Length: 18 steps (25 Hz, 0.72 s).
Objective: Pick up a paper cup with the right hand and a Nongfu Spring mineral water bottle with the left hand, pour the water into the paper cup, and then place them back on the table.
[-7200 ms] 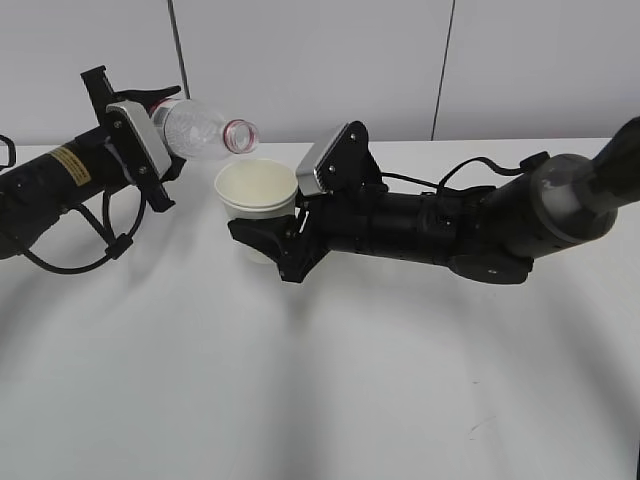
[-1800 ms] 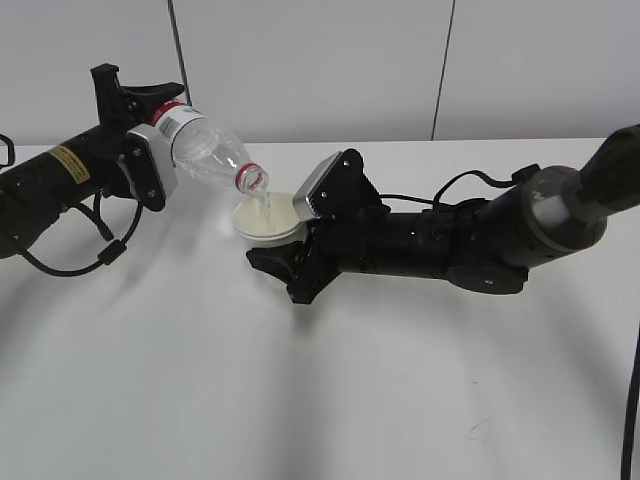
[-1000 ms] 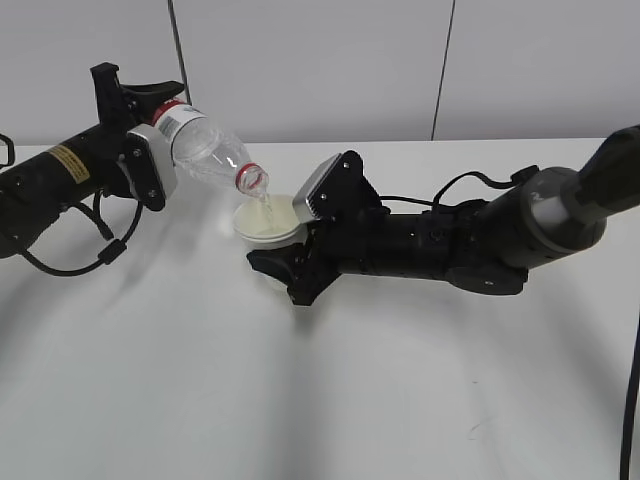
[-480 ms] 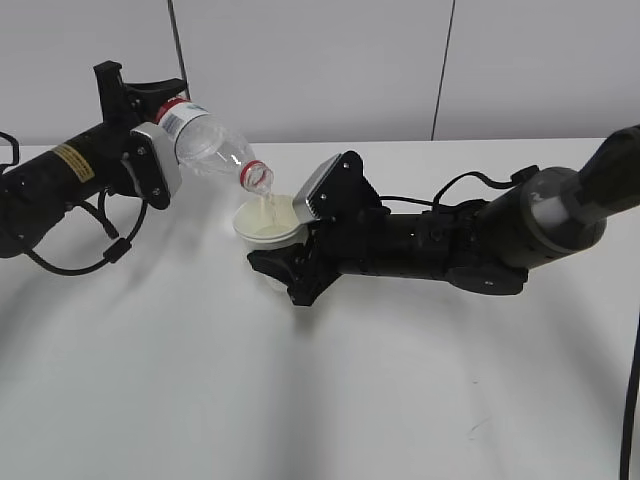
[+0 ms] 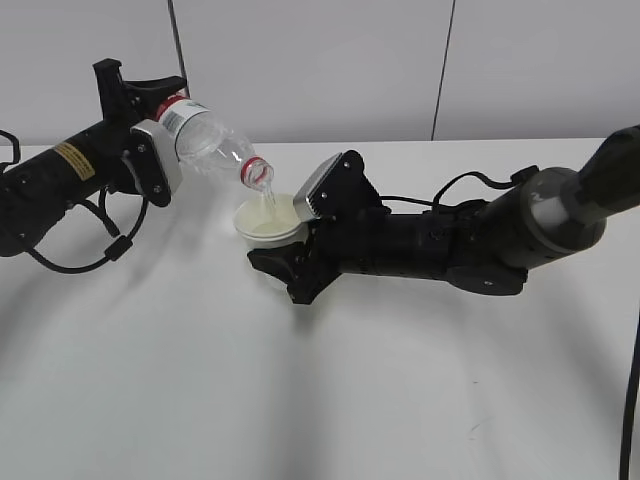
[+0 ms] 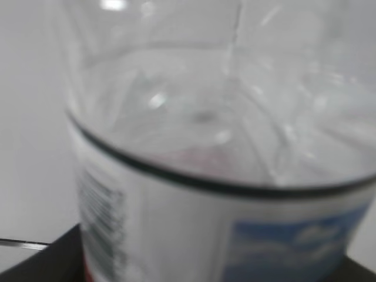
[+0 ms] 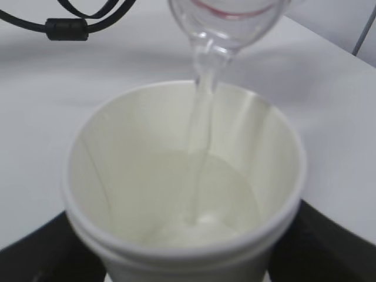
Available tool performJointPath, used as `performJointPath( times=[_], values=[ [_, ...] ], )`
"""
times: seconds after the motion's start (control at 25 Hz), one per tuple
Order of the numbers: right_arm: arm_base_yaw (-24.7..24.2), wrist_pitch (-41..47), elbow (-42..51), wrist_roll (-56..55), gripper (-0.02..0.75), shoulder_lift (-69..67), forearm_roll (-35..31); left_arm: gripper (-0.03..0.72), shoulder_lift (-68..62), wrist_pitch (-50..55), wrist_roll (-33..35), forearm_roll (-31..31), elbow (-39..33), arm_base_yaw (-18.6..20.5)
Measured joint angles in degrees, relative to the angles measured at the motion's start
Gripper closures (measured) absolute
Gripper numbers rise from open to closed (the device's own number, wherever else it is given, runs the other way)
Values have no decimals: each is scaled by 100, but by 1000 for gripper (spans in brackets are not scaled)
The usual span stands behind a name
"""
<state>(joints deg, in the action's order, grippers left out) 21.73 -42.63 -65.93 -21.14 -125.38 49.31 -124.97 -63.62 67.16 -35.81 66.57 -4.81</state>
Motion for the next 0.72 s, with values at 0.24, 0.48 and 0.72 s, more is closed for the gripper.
performJointPath(
  times=[0.24,0.48,0.72],
  values=[
    [0,-103,0,-10,225,-10,-267,277,0,0,-438,0,0,0],
    [0,-159,0,144,225,-10,-599,277,0,-2,-2074,32,0,0],
    [-11,-230,0,290,225,-10,-1176,277,0,-2,-4396,356,0,-6]
  ],
)
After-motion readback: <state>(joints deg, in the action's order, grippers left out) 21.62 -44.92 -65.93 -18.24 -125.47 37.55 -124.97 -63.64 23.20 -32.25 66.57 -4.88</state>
